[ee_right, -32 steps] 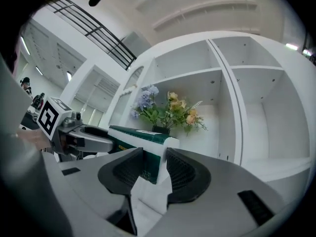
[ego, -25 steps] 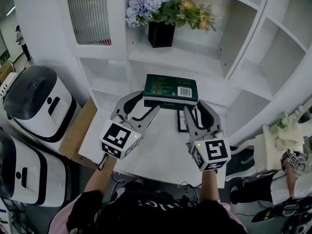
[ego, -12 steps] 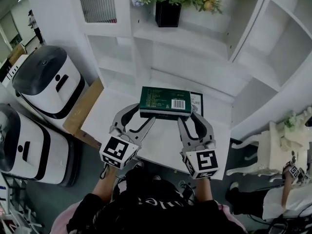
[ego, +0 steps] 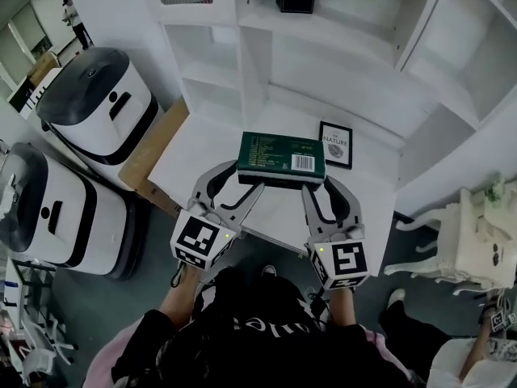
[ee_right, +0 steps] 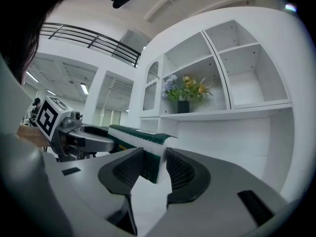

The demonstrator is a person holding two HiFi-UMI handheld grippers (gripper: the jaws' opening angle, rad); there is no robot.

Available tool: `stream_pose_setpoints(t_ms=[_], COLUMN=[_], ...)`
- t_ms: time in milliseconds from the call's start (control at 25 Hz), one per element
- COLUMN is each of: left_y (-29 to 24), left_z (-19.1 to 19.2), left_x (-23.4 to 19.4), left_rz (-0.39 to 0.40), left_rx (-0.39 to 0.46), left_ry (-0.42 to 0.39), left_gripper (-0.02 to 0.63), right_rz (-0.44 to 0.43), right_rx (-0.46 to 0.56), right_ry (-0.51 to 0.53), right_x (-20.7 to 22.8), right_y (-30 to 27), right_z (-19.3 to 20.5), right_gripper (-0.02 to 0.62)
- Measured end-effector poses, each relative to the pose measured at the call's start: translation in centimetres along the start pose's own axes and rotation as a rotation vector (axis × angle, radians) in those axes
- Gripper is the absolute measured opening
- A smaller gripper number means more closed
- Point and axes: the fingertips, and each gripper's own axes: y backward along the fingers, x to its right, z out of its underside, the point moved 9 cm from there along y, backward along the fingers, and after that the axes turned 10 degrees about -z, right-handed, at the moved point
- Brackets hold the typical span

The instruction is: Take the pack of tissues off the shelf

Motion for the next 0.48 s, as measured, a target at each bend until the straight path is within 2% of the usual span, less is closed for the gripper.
stream_pose_setpoints(t_ms=[200, 480], left_y=[2.8, 10.0], left_z=[0.0, 1.8], left_x=[-0.8, -3.8], left_rz=[0.017, 0.057], left_rx=[0.012, 0.005], left_ry=[-0.017, -0.011], left_gripper=[0.235, 0.235], right_rz=[0.022, 0.055], right_rx=[0.005, -0.004], right_ry=[0.005, -0.013], right_x=[-3.2, -11.7], right_y=[0.7, 0.9], right_z=[-0.3, -0.3], right_gripper=[0.166, 0.164])
